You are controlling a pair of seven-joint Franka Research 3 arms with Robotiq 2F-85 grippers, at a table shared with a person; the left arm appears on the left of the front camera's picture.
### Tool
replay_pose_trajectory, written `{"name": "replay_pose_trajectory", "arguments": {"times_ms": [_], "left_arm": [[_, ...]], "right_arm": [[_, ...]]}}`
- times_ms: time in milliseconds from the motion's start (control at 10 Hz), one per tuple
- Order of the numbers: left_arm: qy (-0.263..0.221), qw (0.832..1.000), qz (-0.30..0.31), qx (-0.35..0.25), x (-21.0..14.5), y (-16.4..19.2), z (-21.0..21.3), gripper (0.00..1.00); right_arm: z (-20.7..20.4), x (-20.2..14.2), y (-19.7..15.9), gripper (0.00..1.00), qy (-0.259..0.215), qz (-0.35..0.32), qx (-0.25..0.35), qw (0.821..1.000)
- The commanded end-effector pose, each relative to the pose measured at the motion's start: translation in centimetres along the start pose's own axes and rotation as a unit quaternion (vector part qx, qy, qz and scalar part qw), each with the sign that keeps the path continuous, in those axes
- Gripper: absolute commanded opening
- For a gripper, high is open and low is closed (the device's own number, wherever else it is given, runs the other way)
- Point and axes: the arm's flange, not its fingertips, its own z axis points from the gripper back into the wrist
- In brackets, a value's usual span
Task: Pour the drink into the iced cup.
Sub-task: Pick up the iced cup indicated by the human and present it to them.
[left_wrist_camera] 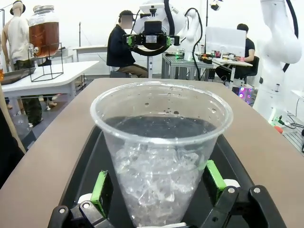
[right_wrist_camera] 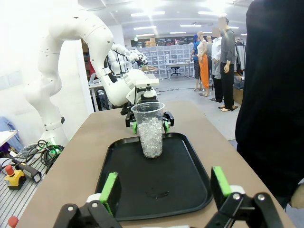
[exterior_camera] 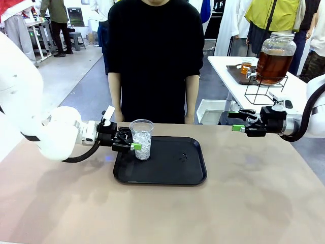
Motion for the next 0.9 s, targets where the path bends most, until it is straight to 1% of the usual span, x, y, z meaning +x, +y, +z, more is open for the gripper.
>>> {"name": "replay_pose_trajectory", "arguments": {"times_ms": [0,600,700,800], "left_arm": [[-0.003,1.000,-0.002,0.013,0.0,0.6,-1.3,1.00],[-0.011,1.000,-0.004,-0.004,0.1,0.8,-3.1,1.00],[-0.008,1.000,-0.001,-0.002,0.1,0.8,-3.1,0.80],[-0.011,1.000,-0.002,0.000,0.1,0.6,-3.0,0.80]], "right_arm": [[0.0,0.3,-0.1,1.00,0.001,0.002,-0.002,1.000],[0.0,0.3,-0.1,1.00,0.001,0.002,-0.002,1.000],[0.0,0.3,-0.1,1.00,0.001,0.002,-0.002,1.000],[0.0,0.3,-0.1,1.00,0.001,0.002,-0.002,1.000]]}}
